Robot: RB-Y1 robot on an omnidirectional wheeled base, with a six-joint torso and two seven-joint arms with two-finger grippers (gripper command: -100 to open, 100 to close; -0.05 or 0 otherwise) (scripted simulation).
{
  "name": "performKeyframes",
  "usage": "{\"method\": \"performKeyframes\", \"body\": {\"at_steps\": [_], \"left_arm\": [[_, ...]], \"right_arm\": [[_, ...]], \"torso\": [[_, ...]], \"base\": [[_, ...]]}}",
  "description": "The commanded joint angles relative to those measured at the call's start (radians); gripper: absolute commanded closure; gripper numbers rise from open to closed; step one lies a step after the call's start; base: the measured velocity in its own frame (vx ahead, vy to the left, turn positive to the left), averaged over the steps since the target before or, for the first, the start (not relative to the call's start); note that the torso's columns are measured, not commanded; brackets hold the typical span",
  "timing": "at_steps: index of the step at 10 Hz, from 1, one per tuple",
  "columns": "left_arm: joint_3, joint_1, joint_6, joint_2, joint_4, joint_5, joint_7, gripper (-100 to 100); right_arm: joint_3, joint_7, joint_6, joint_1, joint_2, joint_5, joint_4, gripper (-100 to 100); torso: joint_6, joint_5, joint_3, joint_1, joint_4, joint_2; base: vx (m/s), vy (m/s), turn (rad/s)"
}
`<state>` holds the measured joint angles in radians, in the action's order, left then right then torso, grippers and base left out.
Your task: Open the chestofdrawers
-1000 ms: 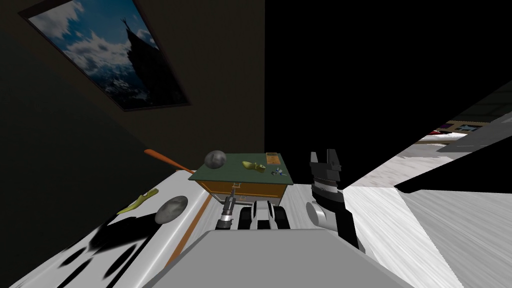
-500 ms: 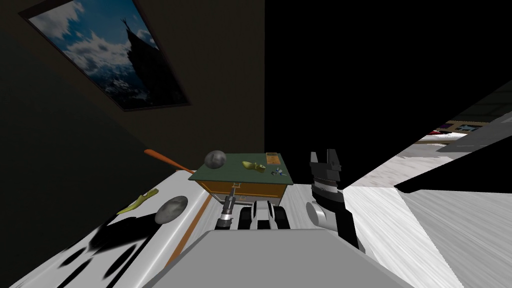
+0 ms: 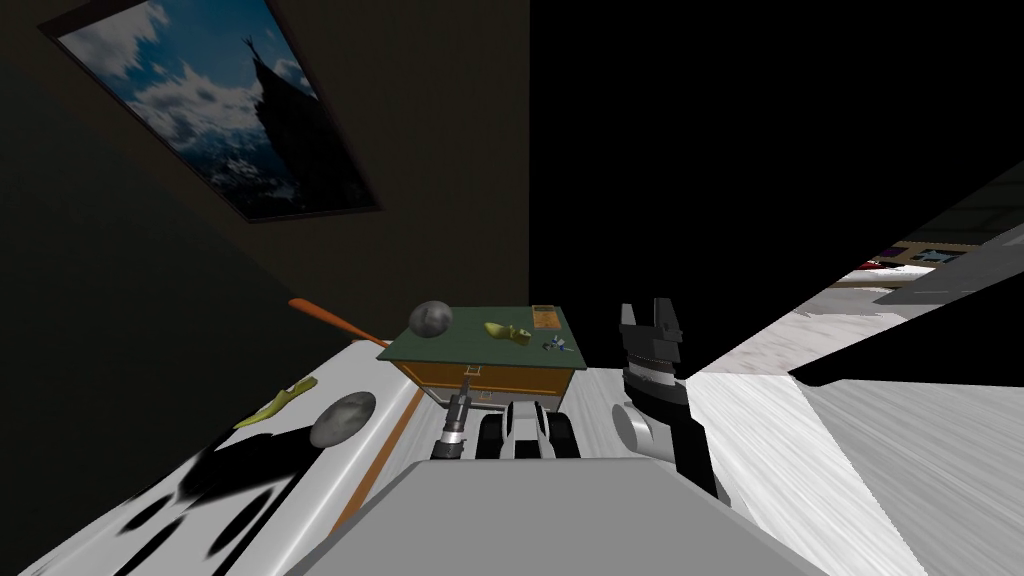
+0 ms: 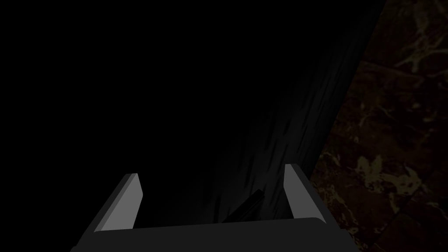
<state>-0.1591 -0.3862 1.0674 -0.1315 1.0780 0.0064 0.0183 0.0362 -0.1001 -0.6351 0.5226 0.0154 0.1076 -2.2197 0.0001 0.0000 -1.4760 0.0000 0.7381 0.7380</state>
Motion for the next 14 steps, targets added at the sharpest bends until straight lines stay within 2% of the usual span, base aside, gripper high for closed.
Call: {"method": "performKeyframes", "body": {"at_steps": [1, 4, 5, 6, 8, 9, 12, 13, 14], "left_arm": [[-0.002, 0.004, 0.001, 0.006, -0.013, -0.005, -0.007, -100], [0.004, 0.014, -0.054, -0.005, 0.034, -0.001, 0.002, -100], [0.004, 0.015, -0.042, -0.004, 0.022, -0.001, 0.001, -100], [-0.001, 0.007, -0.012, 0.004, -0.003, -0.004, -0.006, 100], [-0.001, 0.008, -0.006, 0.006, -0.013, -0.005, -0.007, 100], [-0.002, 0.008, -0.002, 0.006, -0.015, -0.005, -0.008, -100], [0.007, 0.019, -0.066, -0.007, 0.041, 0.0, 0.004, -100], [0.004, 0.017, -0.052, -0.004, 0.036, -0.001, 0.001, -100], [0.002, 0.013, -0.031, 0.0, 0.01, -0.003, -0.002, 100]], "right_arm": [[0.0, 0.0, 0.0, 0.0, 0.0, 0.0, 0.0, 0], [0.0, 0.0, 0.0, 0.0, 0.0, 0.0, 0.0, 0], [0.0, 0.0, 0.0, 0.0, 0.0, 0.0, 0.0, 0], [0.0, 0.0, 0.0, 0.0, 0.0, 0.0, 0.0, 0], [0.0, 0.0, 0.0, 0.0, 0.0, 0.0, 0.0, 0], [0.0, 0.0, 0.0, 0.0, 0.0, 0.0, 0.0, 0], [0.0, 0.0, 0.0, 0.0, 0.0, 0.0, 0.0, 0], [0.0, 0.0, 0.0, 0.0, 0.0, 0.0, 0.0, 0], [0.0, 0.0, 0.0, 0.0, 0.0, 0.0, 0.0, 0]], "torso": [[0.0, 0.0, 0.0, -0.002, 0.0, 0.0], [0.0, 0.0, 0.0, 0.001, 0.0, 0.0], [0.0, 0.0, 0.0, 0.001, 0.0, 0.0], [0.0, 0.0, 0.0, 0.0, 0.0, 0.0], [0.0, 0.0, 0.0, 0.0, 0.0, 0.0], [0.0, 0.0, 0.0, 0.0, 0.0, 0.0], [0.0, 0.0, 0.0, 0.0, 0.0, 0.0], [0.0, 0.001, 0.0, 0.001, -0.001, -0.002], [0.002, 0.004, -0.002, 0.003, -0.005, -0.007]], "base": [[-0.001, -0.022, 0.0], [0.001, -0.001, -0.003], [0.0, 0.0, 0.0], [0.0, 0.0, 0.0], [0.0, 0.0, 0.0], [0.0, 0.0, 0.0], [0.0, 0.0, 0.0], [-0.01, -0.003, 0.018], [0.005, -0.013, -0.015]]}}
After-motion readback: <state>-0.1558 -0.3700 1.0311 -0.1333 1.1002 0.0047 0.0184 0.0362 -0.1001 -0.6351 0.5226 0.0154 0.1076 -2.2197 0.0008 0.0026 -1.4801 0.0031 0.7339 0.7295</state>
